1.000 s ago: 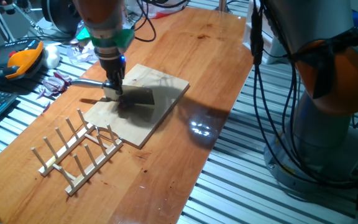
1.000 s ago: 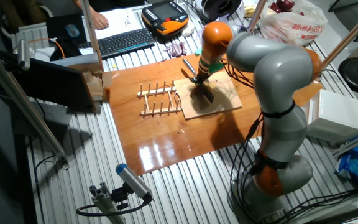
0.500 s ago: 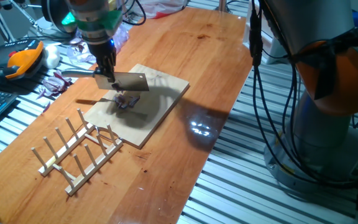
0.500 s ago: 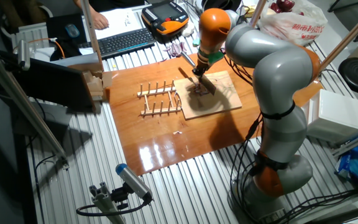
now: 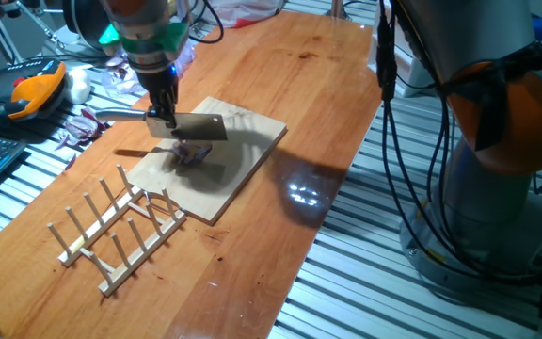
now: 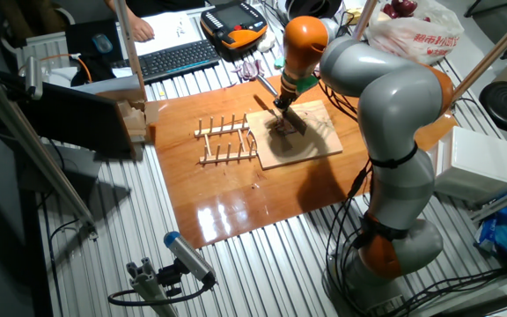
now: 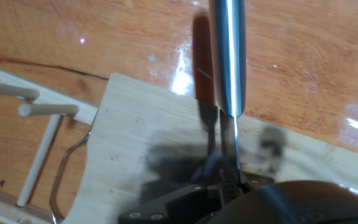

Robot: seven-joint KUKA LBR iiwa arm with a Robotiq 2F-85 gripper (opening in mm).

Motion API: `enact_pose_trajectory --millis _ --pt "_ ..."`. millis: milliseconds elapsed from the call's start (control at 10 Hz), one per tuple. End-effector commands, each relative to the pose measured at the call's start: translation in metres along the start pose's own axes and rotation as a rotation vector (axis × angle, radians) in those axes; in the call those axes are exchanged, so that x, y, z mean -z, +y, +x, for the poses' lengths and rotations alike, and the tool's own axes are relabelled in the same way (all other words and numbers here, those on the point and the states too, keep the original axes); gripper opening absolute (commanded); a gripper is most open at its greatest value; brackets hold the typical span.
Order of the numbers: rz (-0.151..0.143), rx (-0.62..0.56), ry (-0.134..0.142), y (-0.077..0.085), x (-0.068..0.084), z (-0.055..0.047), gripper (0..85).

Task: Chop the onions

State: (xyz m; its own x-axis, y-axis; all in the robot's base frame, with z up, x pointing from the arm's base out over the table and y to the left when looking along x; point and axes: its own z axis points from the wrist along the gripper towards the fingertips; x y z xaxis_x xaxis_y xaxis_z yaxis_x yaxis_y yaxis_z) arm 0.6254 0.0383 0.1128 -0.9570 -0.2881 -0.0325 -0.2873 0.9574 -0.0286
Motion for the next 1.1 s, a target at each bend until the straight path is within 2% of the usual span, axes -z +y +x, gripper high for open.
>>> enact_pose_trajectory --millis 0,200,300,700,900,1000 --pt "-0.005 -0.009 -0.004 0.0 -0.005 0.001 0.0" --pt "-0.014 -0.06 0.005 0.008 -0.007 0.003 0.0" --pt "-0.009 -0.06 0.006 0.008 -0.007 0.003 0.0" --pt "-0.006 -0.055 -0.006 0.005 -0.012 0.006 0.0" --pt "-0.001 -0.049 -0.02 0.004 -0.02 0.008 0.0" --pt "-0.008 -0.049 -0.03 0.004 -0.026 0.01 0.0"
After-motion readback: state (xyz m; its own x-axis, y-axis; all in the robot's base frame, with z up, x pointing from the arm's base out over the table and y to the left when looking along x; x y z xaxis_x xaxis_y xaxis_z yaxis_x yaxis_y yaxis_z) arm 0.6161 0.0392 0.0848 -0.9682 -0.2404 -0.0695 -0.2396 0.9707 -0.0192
